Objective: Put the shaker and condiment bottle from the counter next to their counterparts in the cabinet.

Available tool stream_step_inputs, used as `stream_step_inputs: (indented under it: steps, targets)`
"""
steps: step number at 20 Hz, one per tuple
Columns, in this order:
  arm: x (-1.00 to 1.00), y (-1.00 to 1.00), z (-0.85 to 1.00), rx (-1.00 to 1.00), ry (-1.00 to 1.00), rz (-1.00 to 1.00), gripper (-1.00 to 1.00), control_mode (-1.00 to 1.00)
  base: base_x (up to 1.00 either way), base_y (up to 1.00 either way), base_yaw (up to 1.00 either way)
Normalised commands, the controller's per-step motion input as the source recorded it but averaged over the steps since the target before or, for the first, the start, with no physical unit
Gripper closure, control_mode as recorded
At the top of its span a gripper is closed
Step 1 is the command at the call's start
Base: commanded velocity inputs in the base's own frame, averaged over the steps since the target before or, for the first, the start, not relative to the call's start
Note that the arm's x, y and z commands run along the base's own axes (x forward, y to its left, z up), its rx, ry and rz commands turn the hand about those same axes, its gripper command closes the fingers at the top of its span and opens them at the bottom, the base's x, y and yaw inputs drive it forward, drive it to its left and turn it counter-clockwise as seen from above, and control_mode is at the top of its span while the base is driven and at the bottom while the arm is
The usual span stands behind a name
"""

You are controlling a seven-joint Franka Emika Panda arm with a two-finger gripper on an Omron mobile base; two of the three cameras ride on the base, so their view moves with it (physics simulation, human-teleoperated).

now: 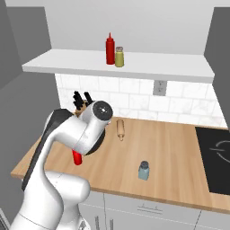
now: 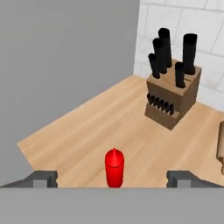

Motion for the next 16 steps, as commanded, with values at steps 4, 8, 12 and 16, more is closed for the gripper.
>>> stream_step_inputs:
  steps: [4,8,12,16]
  targets:
    - [-0.14,0.11,-0.36,-0.05,0.00,0.19,-1.00,-1.00,0.00,0.00,0.00]
    - [0.00,0.00,-0.54,0.00,-0.01,0.32,-1.00,-1.00,0.00,0.00,0.00]
    - [0.01,0.04,-0.37,0.04,-0.08,0.23,-1.00,-1.00,0.00,0.00,0.00]
    - [0.00,0.01,-0.46,0.16,-0.06,0.24,-1.00,-1.00,0.00,0.00,0.00]
